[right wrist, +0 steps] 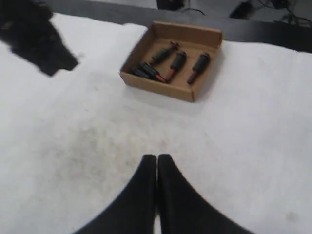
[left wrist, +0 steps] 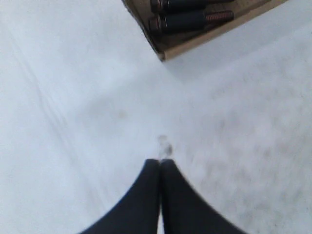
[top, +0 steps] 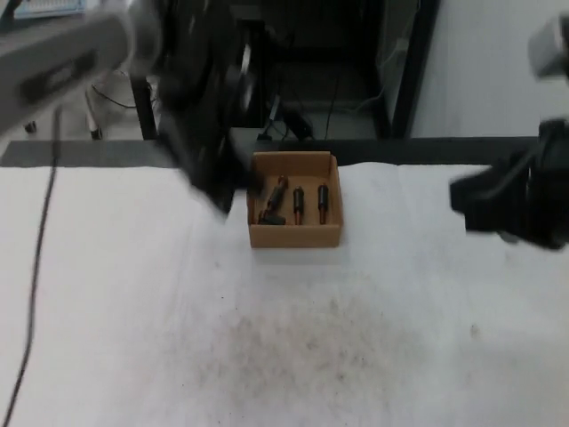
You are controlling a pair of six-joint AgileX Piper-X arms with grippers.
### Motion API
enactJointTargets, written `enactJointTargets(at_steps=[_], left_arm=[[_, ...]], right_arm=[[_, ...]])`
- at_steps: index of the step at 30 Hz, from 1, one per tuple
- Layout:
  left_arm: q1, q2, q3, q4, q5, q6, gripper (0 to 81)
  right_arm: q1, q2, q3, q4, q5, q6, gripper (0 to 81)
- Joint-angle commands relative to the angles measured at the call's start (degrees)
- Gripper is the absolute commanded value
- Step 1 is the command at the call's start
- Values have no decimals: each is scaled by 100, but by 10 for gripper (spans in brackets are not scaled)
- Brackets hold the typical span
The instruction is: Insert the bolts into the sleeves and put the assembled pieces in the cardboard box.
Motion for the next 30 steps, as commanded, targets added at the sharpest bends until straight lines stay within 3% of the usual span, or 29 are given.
enactJointTargets(at_steps=[1, 8, 16, 23, 30], left_arm=[[-9, -1452, 2059, -1044, 4, -402, 3], [3, -4831, 5045, -3220, -9, -948, 3], [1, -7750, 6723, -4561, -336, -1232, 3], [1, -8941, 7720, -4572, -655, -1612, 3], [1, -9039, 8338, -4572, -655, -1699, 3]], right_arm=[[-13, -248, 57, 279, 167, -155, 8], [-13, -1119, 841, 251, 645, -115, 8], [-13, -2586, 2348, -98, 1389, 379, 8], [-13, -3512, 3439, -970, 1648, 394, 8], [-13, -3524, 3939, -1097, 1726, 414, 8]])
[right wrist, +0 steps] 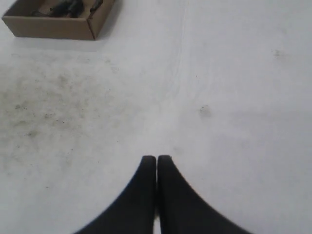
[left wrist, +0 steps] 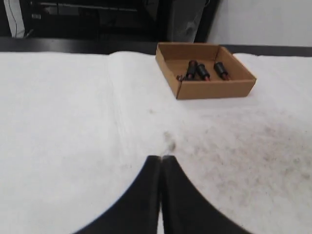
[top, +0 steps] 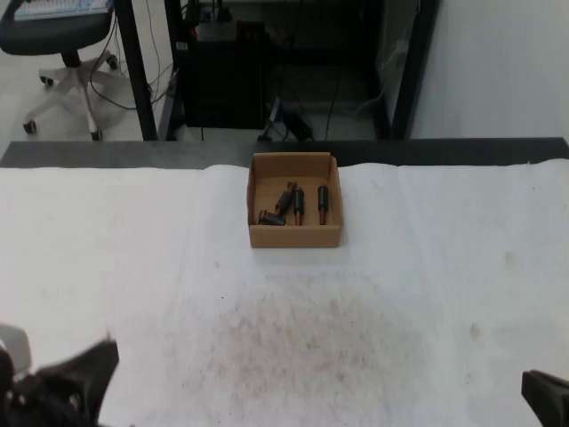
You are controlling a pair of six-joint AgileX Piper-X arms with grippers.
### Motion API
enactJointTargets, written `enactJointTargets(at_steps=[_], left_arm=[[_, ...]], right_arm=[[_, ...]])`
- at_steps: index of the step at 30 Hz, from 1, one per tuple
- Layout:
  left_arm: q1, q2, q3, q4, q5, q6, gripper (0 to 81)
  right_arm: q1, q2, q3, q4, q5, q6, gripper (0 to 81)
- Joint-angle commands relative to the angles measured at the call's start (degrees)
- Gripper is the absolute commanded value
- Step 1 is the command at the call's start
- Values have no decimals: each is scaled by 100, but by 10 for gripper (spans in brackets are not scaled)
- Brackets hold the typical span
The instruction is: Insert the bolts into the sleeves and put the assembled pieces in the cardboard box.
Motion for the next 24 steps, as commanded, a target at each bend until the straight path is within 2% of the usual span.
enactJointTargets(at_steps=[1, 24], left_arm=[[1, -42, 141, -68, -93, -54, 3], [1, -42, 287, -68, -50, -54, 3]], right_arm=[[-13, -42, 78, -196, 152, 37, 8], [-13, -42, 97, -196, 156, 37, 8]])
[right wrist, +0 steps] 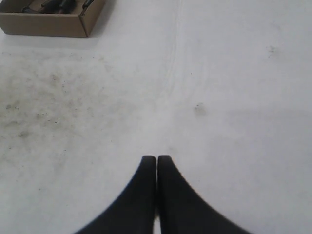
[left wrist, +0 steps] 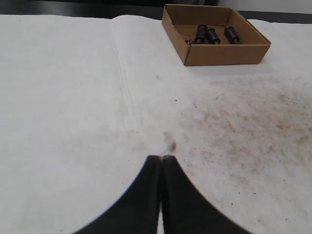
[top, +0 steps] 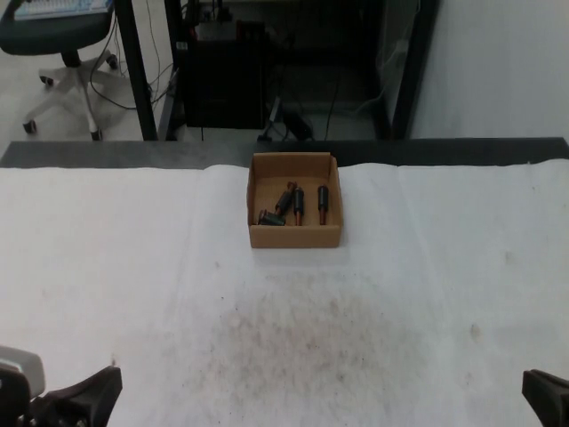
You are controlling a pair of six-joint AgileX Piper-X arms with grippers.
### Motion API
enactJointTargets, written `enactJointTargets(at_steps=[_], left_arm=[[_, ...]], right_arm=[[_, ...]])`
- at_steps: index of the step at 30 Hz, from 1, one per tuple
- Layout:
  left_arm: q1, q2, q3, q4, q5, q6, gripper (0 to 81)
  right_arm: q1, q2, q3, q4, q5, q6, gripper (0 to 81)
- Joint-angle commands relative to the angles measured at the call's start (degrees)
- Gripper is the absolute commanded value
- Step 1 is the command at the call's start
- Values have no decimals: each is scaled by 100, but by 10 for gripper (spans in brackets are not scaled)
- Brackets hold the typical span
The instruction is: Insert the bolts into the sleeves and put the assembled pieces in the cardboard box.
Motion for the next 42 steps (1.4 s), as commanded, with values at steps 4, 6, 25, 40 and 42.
enactJointTargets(at_steps=[4, 6, 25, 40, 42], left_arm=[[1, -42, 5, -69, -50, -54, 3], [1, -42, 5, -69, -50, -54, 3], [1, -42, 39, -112, -50, -54, 3], [1, -42, 39, 516, -50, -54, 3], [1, -52, 39, 893, -50, -54, 3]], right_arm=[[-13, -42, -6, -75, 44, 29, 8], [-13, -42, 13, -75, 44, 29, 8], [-107, -42, 377, 136, 44, 341, 8], [-1556, -42, 965, -1339, 44, 375, 8], [-1657, -42, 965, -1385, 44, 375, 8]])
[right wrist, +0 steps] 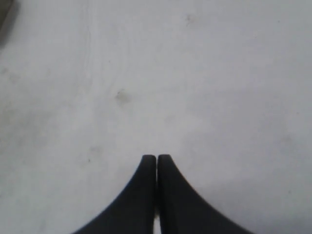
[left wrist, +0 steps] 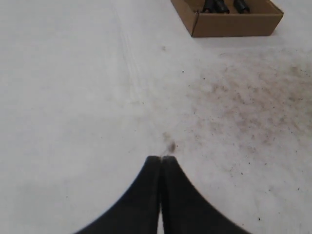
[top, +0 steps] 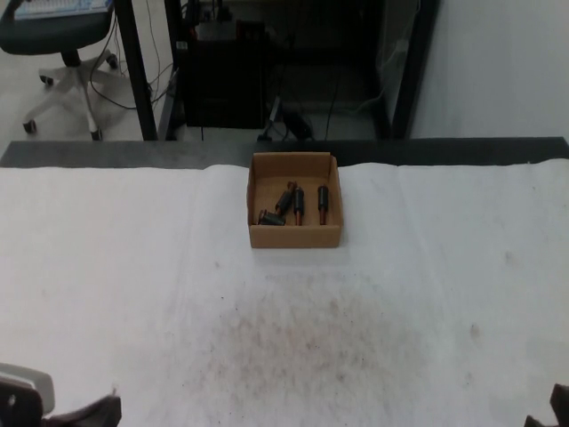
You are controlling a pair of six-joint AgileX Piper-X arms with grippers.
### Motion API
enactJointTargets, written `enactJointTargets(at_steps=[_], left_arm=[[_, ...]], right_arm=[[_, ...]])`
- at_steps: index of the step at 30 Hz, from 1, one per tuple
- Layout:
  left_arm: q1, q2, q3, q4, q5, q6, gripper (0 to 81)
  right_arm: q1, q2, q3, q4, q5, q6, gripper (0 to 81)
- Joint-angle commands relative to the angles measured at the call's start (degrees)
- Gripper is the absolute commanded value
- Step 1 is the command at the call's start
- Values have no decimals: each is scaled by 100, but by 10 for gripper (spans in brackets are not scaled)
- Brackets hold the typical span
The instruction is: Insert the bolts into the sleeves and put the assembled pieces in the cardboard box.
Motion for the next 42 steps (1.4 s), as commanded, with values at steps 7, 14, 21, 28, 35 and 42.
enactJointTargets(at_steps=[7, 14, 21, 28, 35, 42], left_arm=[[1, -48, -51, 349, -50, -54, 3], [1, -48, -51, 349, -50, -54, 3], [1, -48, -51, 339, -50, -54, 3], [1, -48, -51, 339, -50, -54, 3], [1, -48, -51, 339, -50, -54, 3], [1, -48, -51, 339, -50, -54, 3]], right_arm=[[-67, -42, -56, 200, 3, 30, 8], [-67, -42, -56, 348, 3, 30, 8], [-67, -42, -56, 348, 3, 30, 8], [-67, -42, -56, 348, 3, 30, 8], [-67, -42, -56, 351, 3, -203, 8], [-67, -42, -56, 249, 3, -632, 8]])
